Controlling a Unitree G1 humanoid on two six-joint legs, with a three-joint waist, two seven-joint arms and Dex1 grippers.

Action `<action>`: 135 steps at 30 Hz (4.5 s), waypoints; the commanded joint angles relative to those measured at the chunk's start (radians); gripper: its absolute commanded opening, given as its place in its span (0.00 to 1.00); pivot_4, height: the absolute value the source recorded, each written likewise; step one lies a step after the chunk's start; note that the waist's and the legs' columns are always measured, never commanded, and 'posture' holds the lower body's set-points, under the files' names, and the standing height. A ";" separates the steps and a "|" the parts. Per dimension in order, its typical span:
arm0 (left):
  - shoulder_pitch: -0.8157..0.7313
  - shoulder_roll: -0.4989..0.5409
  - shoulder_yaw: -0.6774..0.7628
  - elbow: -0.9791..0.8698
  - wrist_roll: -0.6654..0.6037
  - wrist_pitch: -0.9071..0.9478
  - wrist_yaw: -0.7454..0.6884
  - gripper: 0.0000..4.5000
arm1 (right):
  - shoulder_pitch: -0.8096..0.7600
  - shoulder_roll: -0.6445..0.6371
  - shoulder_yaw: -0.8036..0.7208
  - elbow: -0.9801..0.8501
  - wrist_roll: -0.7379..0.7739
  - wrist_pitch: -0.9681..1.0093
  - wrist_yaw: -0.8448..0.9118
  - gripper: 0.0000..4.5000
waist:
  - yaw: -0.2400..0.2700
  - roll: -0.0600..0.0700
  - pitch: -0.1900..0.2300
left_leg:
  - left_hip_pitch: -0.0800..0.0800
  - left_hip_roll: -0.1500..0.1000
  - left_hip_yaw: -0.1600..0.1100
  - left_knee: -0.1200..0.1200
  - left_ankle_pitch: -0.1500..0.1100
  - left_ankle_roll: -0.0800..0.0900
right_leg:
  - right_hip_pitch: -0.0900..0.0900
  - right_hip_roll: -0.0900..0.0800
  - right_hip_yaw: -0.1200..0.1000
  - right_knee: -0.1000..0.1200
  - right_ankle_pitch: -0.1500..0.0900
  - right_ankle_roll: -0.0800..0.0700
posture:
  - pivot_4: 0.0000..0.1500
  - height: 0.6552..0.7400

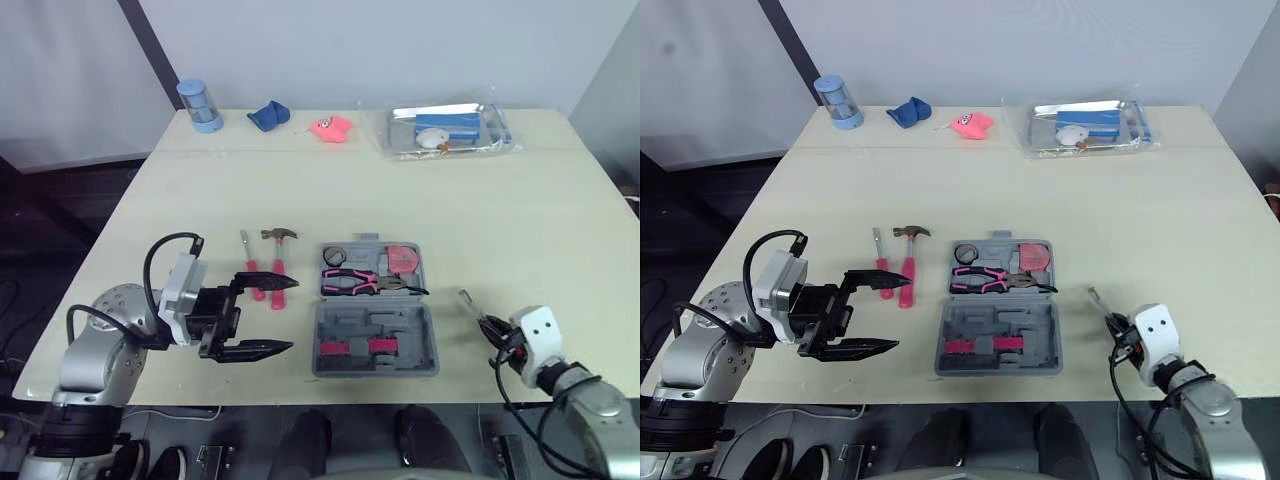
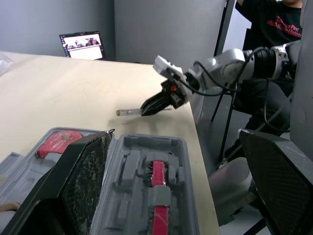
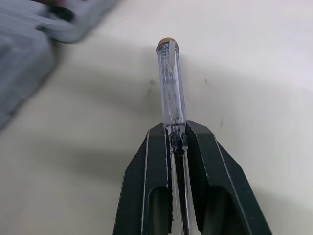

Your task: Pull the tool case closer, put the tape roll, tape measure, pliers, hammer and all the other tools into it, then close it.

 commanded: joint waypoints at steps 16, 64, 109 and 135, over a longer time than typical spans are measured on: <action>-0.014 0.096 0.056 0.200 0.103 -0.167 -0.069 1.00 | -0.707 -0.234 0.580 -0.190 -0.033 0.581 0.245 0.01 | 0.001 -0.002 0.000 | -0.002 0.000 -0.002 0.001 0.000 0.000 | -0.001 0.000 -0.002 0.000 0.000 0.000 | 1.00 1.00; 0.060 0.106 0.077 0.113 0.101 -0.134 -0.002 1.00 | -1.036 0.075 0.990 0.125 -0.321 0.533 0.284 0.11 | -0.030 -0.003 0.000 | -0.015 0.000 -0.002 0.004 0.001 -0.001 | -0.021 0.000 -0.003 0.013 0.000 -0.001 | 1.00 1.00; 0.054 0.087 0.089 0.189 0.107 -0.165 -0.019 1.00 | -0.856 0.073 0.823 0.344 -0.321 0.209 0.283 0.01 | -0.027 -0.006 -0.003 | -0.016 0.000 -0.002 0.004 0.001 -0.001 | -0.021 0.000 -0.003 0.013 0.000 -0.001 | 1.00 1.00; 0.095 0.034 0.132 0.192 0.106 -0.144 0.098 1.00 | -0.673 0.084 0.407 0.071 -0.126 0.091 0.246 0.01 | -0.018 -0.010 -0.006 | -0.005 0.000 -0.002 0.003 0.001 -0.001 | -0.010 0.000 -0.003 0.012 0.000 -0.001 | 1.00 1.00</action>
